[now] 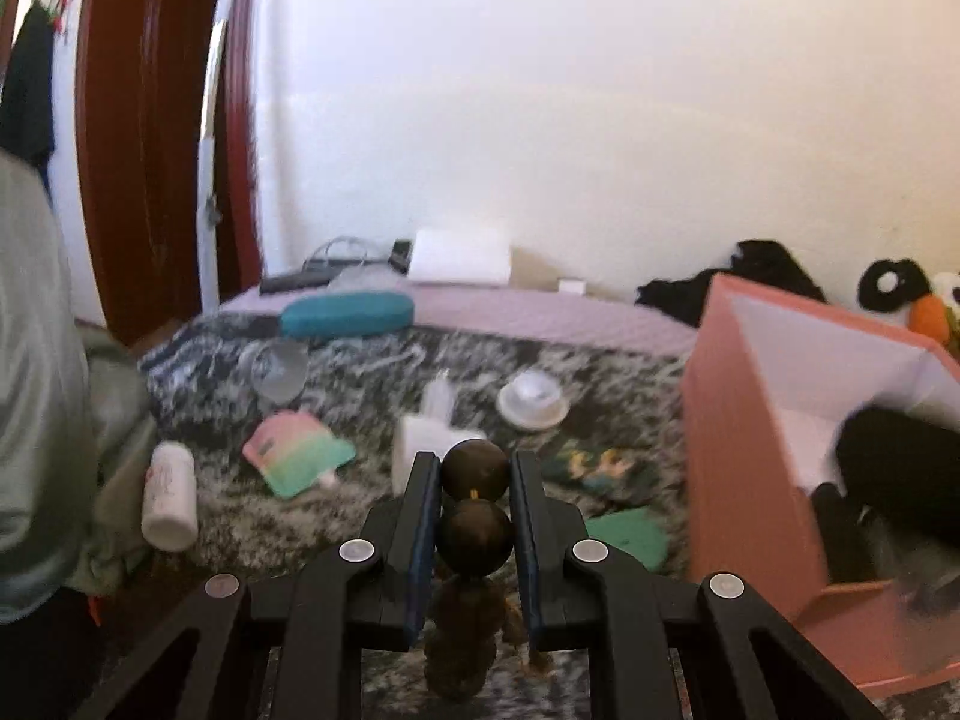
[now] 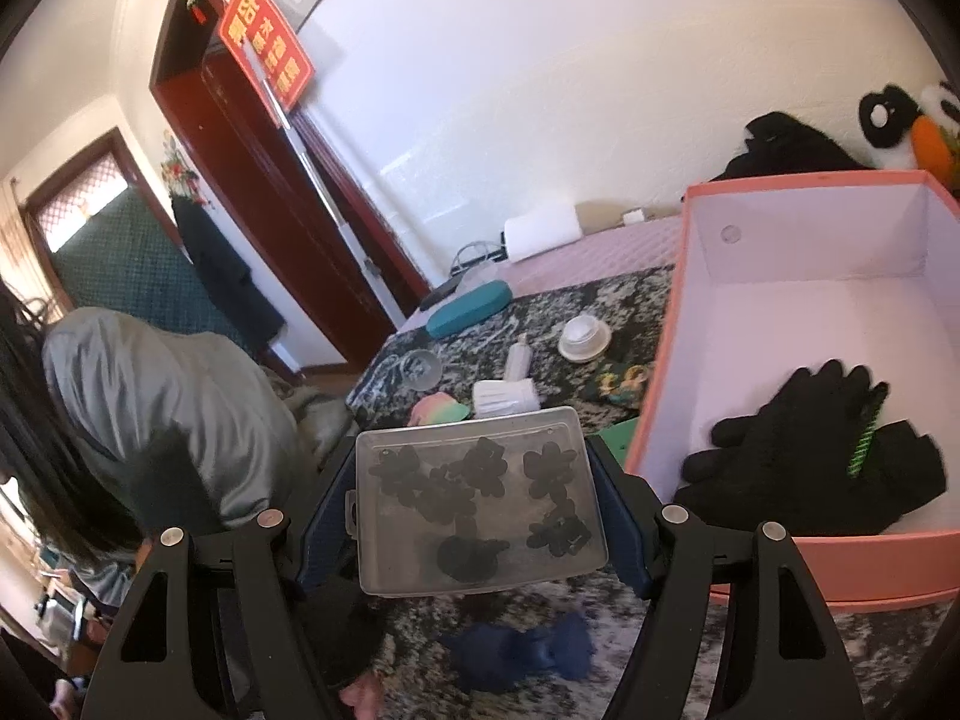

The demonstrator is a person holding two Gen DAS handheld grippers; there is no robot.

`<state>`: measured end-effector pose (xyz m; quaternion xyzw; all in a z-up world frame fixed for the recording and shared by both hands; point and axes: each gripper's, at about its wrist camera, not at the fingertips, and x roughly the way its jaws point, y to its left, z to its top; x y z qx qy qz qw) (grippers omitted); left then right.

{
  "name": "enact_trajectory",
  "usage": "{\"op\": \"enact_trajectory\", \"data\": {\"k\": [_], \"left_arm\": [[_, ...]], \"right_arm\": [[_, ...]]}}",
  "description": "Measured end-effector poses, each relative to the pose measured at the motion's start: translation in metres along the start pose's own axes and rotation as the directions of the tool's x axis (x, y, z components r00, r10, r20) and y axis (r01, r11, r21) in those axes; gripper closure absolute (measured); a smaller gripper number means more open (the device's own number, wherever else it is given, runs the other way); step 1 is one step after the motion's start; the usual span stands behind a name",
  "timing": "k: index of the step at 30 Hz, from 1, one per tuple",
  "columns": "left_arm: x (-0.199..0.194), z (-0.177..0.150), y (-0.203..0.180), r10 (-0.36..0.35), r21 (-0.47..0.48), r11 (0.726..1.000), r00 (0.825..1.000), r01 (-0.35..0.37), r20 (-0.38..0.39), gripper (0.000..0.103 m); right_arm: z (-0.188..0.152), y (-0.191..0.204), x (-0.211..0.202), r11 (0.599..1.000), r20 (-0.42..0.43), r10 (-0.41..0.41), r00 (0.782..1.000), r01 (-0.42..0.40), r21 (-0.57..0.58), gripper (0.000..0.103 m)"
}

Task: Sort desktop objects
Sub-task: 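Carry the bracelet and the clear box over the pink box with both tools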

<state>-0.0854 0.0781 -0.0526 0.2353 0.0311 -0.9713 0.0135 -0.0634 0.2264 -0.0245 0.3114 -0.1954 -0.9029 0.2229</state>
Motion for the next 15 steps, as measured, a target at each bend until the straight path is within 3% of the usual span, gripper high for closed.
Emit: {"op": "enact_trajectory", "data": {"k": [4,7,10,13,15], "left_arm": [[-0.016,0.011,-0.033,-0.028,0.038,0.999,0.998,0.026,0.048,0.085],[-0.016,0.018,-0.055,-0.076,0.06,0.995,0.997,0.074,0.026,0.085],[-0.01,0.031,-0.09,-0.115,0.141,0.984,0.993,0.11,0.027,0.085],[0.0,0.03,-0.121,-0.09,0.227,0.971,0.995,0.076,0.053,0.085],[0.017,0.026,-0.136,-0.094,0.237,0.967,0.996,0.089,0.009,0.085]], "right_arm": [[0.008,-0.017,-0.024,0.999,0.028,-0.039,0.999,0.039,0.001,0.028],[0.016,-0.032,-0.045,0.997,0.065,-0.083,0.994,0.083,0.002,0.028],[0.023,-0.047,-0.067,0.992,0.101,-0.127,0.987,0.127,0.005,0.028],[0.032,-0.069,-0.084,0.983,0.111,-0.182,0.977,0.182,0.015,0.028],[0.038,-0.086,-0.092,0.975,0.118,-0.221,0.968,0.219,0.033,0.028]]}}
